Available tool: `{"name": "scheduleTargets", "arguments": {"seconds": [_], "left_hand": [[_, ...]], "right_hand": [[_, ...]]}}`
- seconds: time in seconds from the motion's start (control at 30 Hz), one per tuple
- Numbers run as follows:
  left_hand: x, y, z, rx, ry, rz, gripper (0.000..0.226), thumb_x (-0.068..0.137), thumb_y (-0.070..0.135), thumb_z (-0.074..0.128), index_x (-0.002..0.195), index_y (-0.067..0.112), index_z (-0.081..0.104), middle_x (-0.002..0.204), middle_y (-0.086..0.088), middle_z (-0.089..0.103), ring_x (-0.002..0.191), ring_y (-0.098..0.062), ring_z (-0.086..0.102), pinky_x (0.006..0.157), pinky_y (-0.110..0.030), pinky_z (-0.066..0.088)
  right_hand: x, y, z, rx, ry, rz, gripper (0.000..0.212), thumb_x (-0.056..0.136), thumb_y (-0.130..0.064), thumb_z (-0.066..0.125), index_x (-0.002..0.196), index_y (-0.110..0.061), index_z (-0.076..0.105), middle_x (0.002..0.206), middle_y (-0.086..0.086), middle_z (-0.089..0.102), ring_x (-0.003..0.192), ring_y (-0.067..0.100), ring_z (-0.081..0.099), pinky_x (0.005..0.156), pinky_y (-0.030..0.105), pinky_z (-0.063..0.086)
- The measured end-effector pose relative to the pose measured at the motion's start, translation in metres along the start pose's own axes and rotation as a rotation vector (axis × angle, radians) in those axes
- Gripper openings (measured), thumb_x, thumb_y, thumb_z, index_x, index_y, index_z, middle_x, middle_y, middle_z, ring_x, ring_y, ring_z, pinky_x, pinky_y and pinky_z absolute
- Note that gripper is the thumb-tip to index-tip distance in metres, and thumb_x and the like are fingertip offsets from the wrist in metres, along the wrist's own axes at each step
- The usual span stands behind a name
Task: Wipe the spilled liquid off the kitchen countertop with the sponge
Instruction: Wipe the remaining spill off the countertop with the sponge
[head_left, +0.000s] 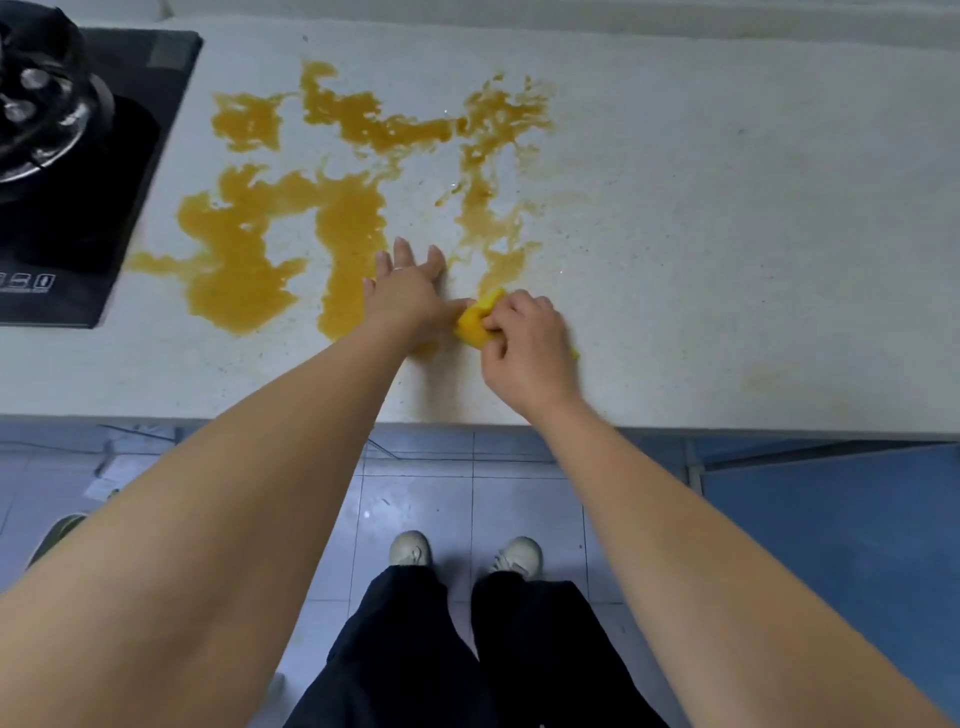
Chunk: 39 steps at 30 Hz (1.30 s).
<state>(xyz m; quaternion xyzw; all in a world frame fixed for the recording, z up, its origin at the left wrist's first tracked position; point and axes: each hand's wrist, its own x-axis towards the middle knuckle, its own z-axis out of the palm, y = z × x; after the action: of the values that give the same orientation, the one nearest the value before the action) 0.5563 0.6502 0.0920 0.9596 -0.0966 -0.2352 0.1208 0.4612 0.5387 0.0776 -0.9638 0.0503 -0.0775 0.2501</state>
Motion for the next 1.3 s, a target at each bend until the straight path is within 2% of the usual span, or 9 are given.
{"name": "scheduleTargets", "arguments": {"seconds": [0.07,0.2,0.4,0.57,0.77,0.93,1.1,1.23,1.3], "left_hand": [[0.0,-0.001,-0.001,-0.002,-0.011,0.007,0.08,0.09,0.054,0.05,0.152,0.023,0.01,0.158,-0.012,-0.011,0.145,-0.034,-0.01,0.116,-0.049,0.002],[-0.001,-0.004,-0.001,0.002,-0.017,0.016,0.079,0.091,0.053,0.049,0.152,0.023,0.01,0.158,-0.011,-0.011,0.145,-0.034,-0.011,0.116,-0.048,0.002],[0.001,-0.002,-0.001,0.007,-0.014,0.023,0.08,0.09,0.053,0.05,0.152,0.023,0.009,0.158,-0.012,-0.011,0.145,-0.035,-0.01,0.116,-0.049,0.003],[0.0,-0.004,0.001,0.035,-0.013,0.032,0.079,0.091,0.054,0.047,0.152,0.023,0.007,0.158,-0.013,-0.011,0.145,-0.035,-0.01,0.117,-0.048,0.003],[-0.001,-0.003,0.0,0.017,-0.01,0.036,0.08,0.091,0.053,0.048,0.152,0.023,0.007,0.158,-0.012,-0.011,0.145,-0.034,-0.011,0.117,-0.047,0.002],[-0.001,-0.007,-0.001,0.018,-0.016,0.054,0.08,0.091,0.054,0.048,0.152,0.023,0.007,0.158,-0.012,-0.011,0.145,-0.034,-0.01,0.117,-0.047,0.002],[-0.002,-0.008,-0.005,0.002,-0.034,0.07,0.075,0.093,0.05,0.047,0.152,0.021,0.01,0.158,-0.013,-0.01,0.145,-0.034,-0.009,0.117,-0.046,0.005],[0.002,-0.023,-0.017,-0.059,-0.016,0.122,0.067,0.096,0.045,0.044,0.151,0.022,0.014,0.159,-0.012,-0.006,0.146,-0.033,-0.007,0.117,-0.045,0.014],[0.01,-0.033,-0.026,-0.026,0.027,0.109,0.067,0.097,0.044,0.043,0.152,0.022,0.012,0.159,-0.012,-0.007,0.145,-0.034,-0.007,0.117,-0.046,0.014]], "right_hand": [[-0.003,0.018,-0.01,-0.051,0.035,0.045,0.028,0.074,-0.009,0.042,0.086,-0.006,0.067,0.094,0.013,0.063,0.084,0.033,0.054,0.075,0.038,0.043],[-0.009,0.051,-0.032,-0.093,0.218,0.552,0.029,0.085,-0.004,0.045,0.108,-0.004,0.061,0.118,0.014,0.054,0.108,0.029,0.047,0.094,0.034,0.038],[-0.034,-0.007,0.008,-0.058,0.073,0.104,0.033,0.07,-0.008,0.036,0.089,-0.002,0.063,0.093,0.018,0.059,0.08,0.034,0.054,0.075,0.033,0.036],[-0.038,0.043,-0.032,-0.126,0.206,0.692,0.03,0.084,-0.001,0.045,0.113,-0.002,0.054,0.122,0.014,0.047,0.113,0.029,0.042,0.099,0.036,0.036],[-0.034,0.001,-0.004,-0.091,0.0,0.21,0.034,0.082,0.0,0.044,0.114,-0.003,0.057,0.12,0.014,0.051,0.105,0.03,0.047,0.092,0.037,0.038],[-0.028,0.048,-0.035,-0.081,0.247,0.654,0.034,0.085,0.001,0.043,0.114,-0.001,0.06,0.123,0.016,0.05,0.112,0.03,0.045,0.096,0.033,0.039],[-0.015,-0.014,0.009,-0.031,0.01,0.052,0.033,0.075,0.0,0.046,0.099,-0.002,0.068,0.108,0.016,0.06,0.092,0.036,0.053,0.081,0.041,0.047],[0.015,0.022,-0.015,-0.049,0.165,0.501,0.037,0.082,0.003,0.045,0.113,-0.003,0.063,0.121,0.016,0.054,0.108,0.032,0.051,0.091,0.032,0.042],[0.02,0.002,-0.004,-0.056,0.162,0.479,0.036,0.081,0.003,0.045,0.11,-0.002,0.065,0.12,0.016,0.054,0.107,0.033,0.05,0.091,0.03,0.041]]}}
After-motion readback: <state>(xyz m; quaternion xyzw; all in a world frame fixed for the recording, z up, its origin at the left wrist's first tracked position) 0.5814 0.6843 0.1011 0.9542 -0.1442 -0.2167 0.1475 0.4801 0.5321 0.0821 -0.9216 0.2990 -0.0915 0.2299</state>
